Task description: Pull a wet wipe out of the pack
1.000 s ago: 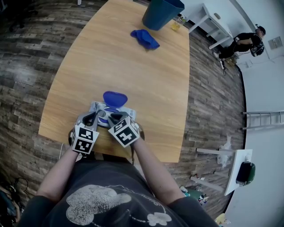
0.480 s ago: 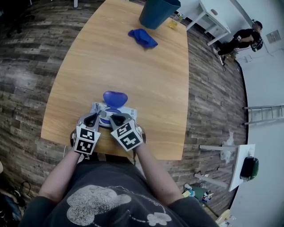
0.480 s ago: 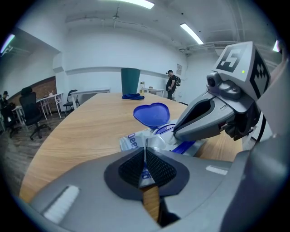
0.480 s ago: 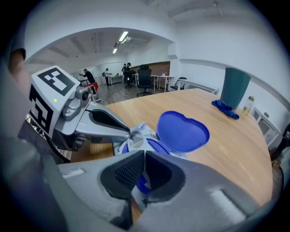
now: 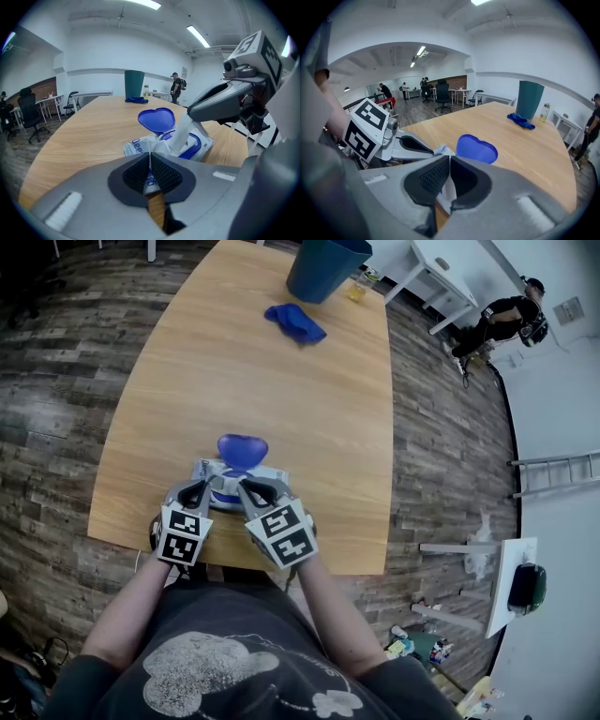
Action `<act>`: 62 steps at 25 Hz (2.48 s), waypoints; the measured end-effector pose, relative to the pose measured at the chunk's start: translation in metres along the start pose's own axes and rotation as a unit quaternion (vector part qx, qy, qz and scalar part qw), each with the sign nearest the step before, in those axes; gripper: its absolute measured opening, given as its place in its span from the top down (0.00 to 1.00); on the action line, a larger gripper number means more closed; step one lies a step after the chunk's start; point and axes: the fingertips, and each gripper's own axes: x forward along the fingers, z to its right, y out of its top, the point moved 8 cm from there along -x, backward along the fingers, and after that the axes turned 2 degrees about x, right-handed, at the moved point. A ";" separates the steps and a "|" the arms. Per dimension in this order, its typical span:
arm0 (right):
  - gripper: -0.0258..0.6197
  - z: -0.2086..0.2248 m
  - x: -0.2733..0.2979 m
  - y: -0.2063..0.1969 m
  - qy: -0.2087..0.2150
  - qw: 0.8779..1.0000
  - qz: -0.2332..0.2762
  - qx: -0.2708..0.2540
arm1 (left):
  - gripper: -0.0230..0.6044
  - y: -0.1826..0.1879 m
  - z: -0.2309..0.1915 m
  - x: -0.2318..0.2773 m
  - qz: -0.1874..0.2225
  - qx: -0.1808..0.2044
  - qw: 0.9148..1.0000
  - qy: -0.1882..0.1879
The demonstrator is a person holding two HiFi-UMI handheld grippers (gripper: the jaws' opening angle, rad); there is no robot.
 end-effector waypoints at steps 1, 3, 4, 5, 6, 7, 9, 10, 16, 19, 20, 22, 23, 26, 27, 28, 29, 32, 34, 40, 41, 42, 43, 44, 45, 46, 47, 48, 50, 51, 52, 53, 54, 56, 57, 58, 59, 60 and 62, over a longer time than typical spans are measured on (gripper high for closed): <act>0.95 0.000 -0.003 0.001 -0.006 1.000 0.004 0.001 | 0.91 -0.001 0.000 0.000 0.000 0.001 1.000 -0.001; 0.95 0.001 -0.008 0.002 -0.017 1.000 0.012 0.007 | 0.91 0.000 -0.002 0.000 0.001 0.006 1.000 -0.006; 0.95 0.001 -0.010 0.002 -0.023 1.000 0.015 0.012 | 0.91 0.000 -0.003 0.000 0.001 0.011 1.000 -0.009; 0.95 0.002 -0.013 0.002 -0.030 0.999 0.019 0.017 | 0.91 0.001 -0.004 0.000 0.001 0.016 1.000 -0.013; 0.95 0.002 -0.016 0.001 -0.036 0.999 0.022 0.023 | 0.91 0.001 -0.004 -0.001 0.001 0.019 1.000 -0.017; 0.95 0.001 -0.019 -0.001 -0.042 0.998 0.026 0.029 | 0.91 0.001 -0.005 -0.001 0.001 0.022 1.000 -0.020; 0.95 0.000 -0.026 -0.005 -0.058 0.997 0.032 0.039 | 0.90 0.000 -0.006 -0.002 0.003 0.024 0.999 -0.028; 0.95 -0.001 -0.028 -0.007 -0.067 0.996 0.035 0.043 | 0.90 0.000 -0.007 -0.002 0.005 0.026 0.999 -0.032; 0.95 0.001 -0.049 -0.018 -0.121 0.989 0.050 0.074 | 0.90 0.009 -0.010 -0.008 0.025 0.031 0.998 -0.050; 0.95 0.003 -0.066 -0.027 -0.145 0.984 0.059 0.088 | 0.90 0.013 -0.006 -0.014 0.037 0.029 0.997 -0.060; 0.95 0.004 -0.071 -0.029 -0.153 0.982 0.062 0.091 | 0.89 0.015 -0.004 -0.017 0.041 0.028 0.997 -0.064; 0.95 0.006 -0.081 -0.032 -0.166 0.979 0.072 0.097 | 0.88 0.021 0.001 -0.026 0.052 0.022 0.996 -0.068; 0.95 0.006 -0.085 -0.033 -0.171 0.977 0.079 0.099 | 0.89 0.024 0.003 -0.031 0.059 0.019 0.996 -0.067; 0.95 0.002 -0.095 -0.038 -0.175 0.975 0.095 0.100 | 0.90 0.029 0.010 -0.048 0.081 0.012 0.995 -0.059; 0.95 0.000 -0.099 -0.041 -0.173 0.975 0.100 0.099 | 0.90 0.030 0.014 -0.055 0.088 0.008 0.995 -0.055; 0.95 -0.003 -0.102 -0.045 -0.169 0.975 0.104 0.097 | 0.90 0.031 0.018 -0.062 0.096 0.005 0.994 -0.051; 0.95 -0.005 -0.106 -0.048 -0.166 0.975 0.109 0.097 | 0.90 0.032 0.023 -0.068 0.103 0.002 0.994 -0.045; 0.95 -0.011 -0.118 -0.059 -0.159 0.974 0.124 0.100 | 0.91 0.030 0.039 -0.087 0.117 0.000 0.993 -0.030; 0.95 -0.018 -0.129 -0.067 -0.156 0.974 0.130 0.102 | 0.91 0.024 0.052 -0.101 0.121 -0.004 0.992 -0.021; 0.95 -0.043 -0.173 -0.088 -0.156 0.969 0.167 0.095 | 0.93 0.011 0.093 -0.147 0.148 -0.013 0.989 -0.012; 0.95 -0.047 -0.181 -0.093 -0.155 0.968 0.172 0.096 | 0.93 0.010 0.101 -0.154 0.153 -0.013 0.988 -0.013; 0.95 -0.051 -0.190 -0.098 -0.154 0.967 0.177 0.097 | 0.93 0.010 0.109 -0.161 0.159 -0.013 0.987 -0.013; 0.95 -0.055 -0.198 -0.103 -0.153 0.967 0.181 0.098 | 0.93 0.009 0.117 -0.169 0.164 -0.012 0.986 -0.012; 0.95 -0.059 -0.205 -0.109 -0.152 0.966 0.185 0.099 | 0.93 0.008 0.125 -0.178 0.170 -0.010 0.985 -0.010; 0.95 -0.064 -0.212 -0.115 -0.151 0.965 0.187 0.100 | 0.93 0.006 0.133 -0.186 0.176 -0.006 0.984 -0.007; 0.95 -0.069 -0.219 -0.122 -0.151 0.965 0.190 0.100 | 0.93 0.003 0.141 -0.195 0.182 -0.003 0.983 -0.004; 0.95 -0.074 -0.226 -0.129 -0.150 0.964 0.193 0.100 | 0.93 0.000 0.150 -0.204 0.186 0.000 0.982 -0.001; 0.95 -0.079 -0.234 -0.135 -0.151 0.964 0.196 0.100 | 0.93 -0.004 0.159 -0.213 0.190 0.003 0.982 0.001; 0.95 -0.090 -0.249 -0.148 -0.152 0.963 0.200 0.101 | 0.93 -0.012 0.177 -0.229 0.195 0.011 0.981 0.002; 0.95 -0.096 -0.256 -0.154 -0.152 0.963 0.200 0.102 | 0.93 -0.016 0.185 -0.236 0.196 0.015 0.980 0.002; 0.95 -0.101 -0.263 -0.159 -0.151 0.963 0.198 0.103 | 0.93 -0.021 0.192 -0.243 0.197 0.018 0.980 0.002; 0.95 -0.107 -0.268 -0.163 -0.149 0.964 0.197 0.104 | 0.94 -0.026 0.198 -0.250 0.197 0.018 0.980 0.003; 0.95 -0.113 -0.274 -0.167 -0.146 0.964 0.198 0.103 | 0.93 -0.031 0.203 -0.257 0.198 0.016 0.980 0.004; 0.95 -0.125 -0.285 -0.173 -0.142 0.963 0.206 0.100 | 0.93 -0.042 0.211 -0.270 0.199 0.012 0.980 0.007; 0.95 -0.129 -0.291 -0.175 -0.141 0.962 0.212 0.098 | 0.93 -0.046 0.215 -0.276 0.199 0.009 0.980 0.008; 0.95 -0.133 -0.296 -0.177 -0.140 0.961 0.217 0.097 | 0.93 -0.049 0.219 -0.282 0.200 0.007 0.980 0.010; 0.95 -0.137 -0.300 -0.179 -0.140 0.960 0.222 0.097 | 0.93 -0.052 0.222 -0.288 0.202 0.004 0.979 0.011; 0.95 -0.141 -0.303 -0.180 -0.138 0.960 0.226 0.095 | 0.93 -0.055 0.225 -0.295 0.205 0.002 0.979 0.013; 0.95 -0.149 -0.306 -0.182 -0.135 0.959 0.231 0.092 | 0.93 -0.061 0.229 -0.306 0.210 -0.001 0.978 0.018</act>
